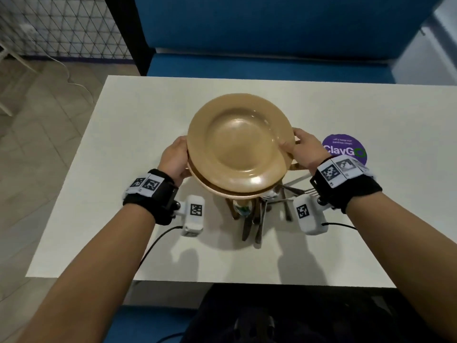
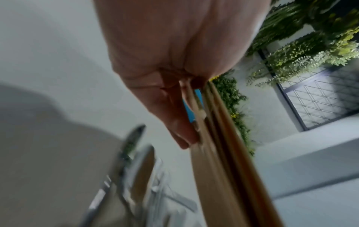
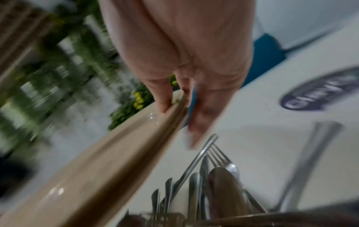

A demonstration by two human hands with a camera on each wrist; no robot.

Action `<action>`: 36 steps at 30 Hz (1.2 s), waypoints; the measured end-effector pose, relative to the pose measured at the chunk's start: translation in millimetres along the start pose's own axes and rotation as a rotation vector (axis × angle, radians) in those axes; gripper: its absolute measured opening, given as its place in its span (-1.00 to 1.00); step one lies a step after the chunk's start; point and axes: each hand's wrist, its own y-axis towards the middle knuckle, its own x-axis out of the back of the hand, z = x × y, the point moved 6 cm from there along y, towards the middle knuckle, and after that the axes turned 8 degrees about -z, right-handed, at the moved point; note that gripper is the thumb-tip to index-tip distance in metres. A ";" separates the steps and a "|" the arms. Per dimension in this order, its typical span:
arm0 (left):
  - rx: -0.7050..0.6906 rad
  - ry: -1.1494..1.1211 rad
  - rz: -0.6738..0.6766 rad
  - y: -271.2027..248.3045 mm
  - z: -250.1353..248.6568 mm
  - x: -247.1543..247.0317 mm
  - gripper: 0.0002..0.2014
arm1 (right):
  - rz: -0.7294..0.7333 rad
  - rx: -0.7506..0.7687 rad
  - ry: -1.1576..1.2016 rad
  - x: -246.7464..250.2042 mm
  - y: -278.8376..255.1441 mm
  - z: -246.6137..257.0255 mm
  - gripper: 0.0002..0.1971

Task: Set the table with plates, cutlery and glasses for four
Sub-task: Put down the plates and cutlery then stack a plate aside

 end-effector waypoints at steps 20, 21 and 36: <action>-0.230 0.458 0.279 -113.3 -6.0 -357.1 -0.45 | -0.268 -0.134 -0.304 304.1 66.2 -159.4 -0.36; -0.225 0.455 0.291 -118.0 -3.6 -368.1 -0.52 | -0.280 -0.137 -0.307 314.1 66.7 -167.5 -0.37; -0.082 0.565 0.503 -203.3 58.6 -571.8 -0.54 | -0.371 -0.333 -0.307 498.9 67.0 -328.0 -0.49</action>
